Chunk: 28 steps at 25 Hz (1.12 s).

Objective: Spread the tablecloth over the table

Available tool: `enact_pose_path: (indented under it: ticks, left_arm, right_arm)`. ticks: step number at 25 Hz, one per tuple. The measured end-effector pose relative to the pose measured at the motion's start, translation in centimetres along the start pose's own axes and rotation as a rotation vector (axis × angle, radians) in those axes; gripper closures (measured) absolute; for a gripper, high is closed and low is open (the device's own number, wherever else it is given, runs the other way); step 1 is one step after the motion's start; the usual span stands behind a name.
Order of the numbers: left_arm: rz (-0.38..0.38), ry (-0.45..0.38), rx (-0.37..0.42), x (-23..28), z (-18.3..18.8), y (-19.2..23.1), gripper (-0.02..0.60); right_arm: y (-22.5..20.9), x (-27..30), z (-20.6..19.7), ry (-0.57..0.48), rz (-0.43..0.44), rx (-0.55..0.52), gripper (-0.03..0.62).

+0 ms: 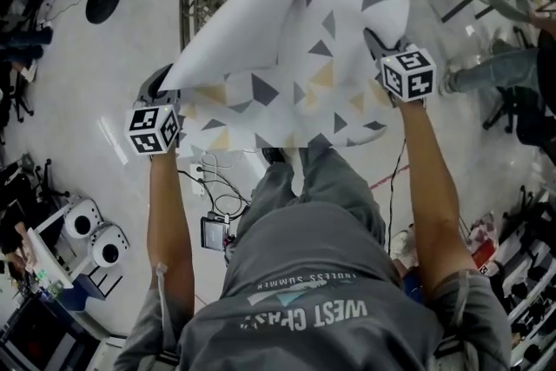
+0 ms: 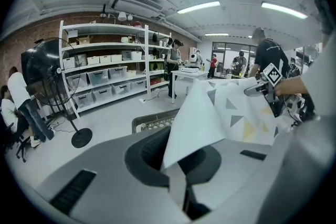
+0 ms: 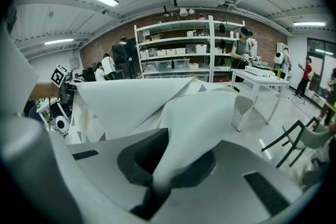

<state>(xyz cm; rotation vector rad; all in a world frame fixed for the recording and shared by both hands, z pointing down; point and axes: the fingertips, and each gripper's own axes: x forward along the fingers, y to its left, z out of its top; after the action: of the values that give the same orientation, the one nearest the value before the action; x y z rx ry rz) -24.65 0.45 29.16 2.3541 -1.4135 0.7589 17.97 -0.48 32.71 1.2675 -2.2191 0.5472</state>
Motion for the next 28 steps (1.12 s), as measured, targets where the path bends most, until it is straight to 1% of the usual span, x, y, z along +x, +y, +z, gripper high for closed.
enact_pose_path:
  ticks: [8, 15, 17, 20, 23, 26, 28]
  left_arm:
    - [0.023, 0.056, -0.022, 3.0, -3.0, 0.6, 0.581]
    - [0.039, 0.101, -0.014, 5.4, -4.9, 1.8, 0.581]
    - [0.04, 0.116, -0.009, 6.3, -5.6, 2.2, 0.581]
    - [0.044, 0.146, -0.003, 8.2, -6.5, 3.1, 0.581]
    - [0.055, 0.175, -0.004, 10.0, -7.4, 4.0, 0.581]
    - [0.064, 0.204, -0.046, 11.3, -8.7, 5.1, 0.575]
    - [0.06, 0.23, -0.08, 12.1, -9.8, 5.9, 0.569]
  right_arm:
    - [-1.4, 4.1, -2.6, 0.062, 0.006, 0.005, 0.569]
    - [-3.3, 7.0, -4.8, 0.123, -0.002, 0.011, 0.537]
    - [-4.1, 7.7, -5.6, 0.147, -0.014, 0.024, 0.512]
    - [-5.9, 9.1, -7.1, 0.192, -0.043, 0.054, 0.469]
    - [-8.1, 10.2, -8.8, 0.25, -0.073, 0.089, 0.445]
    - [-9.9, 10.8, -10.7, 0.287, -0.075, 0.174, 0.417]
    - [-10.8, 11.2, -11.8, 0.311, -0.082, 0.226, 0.382]
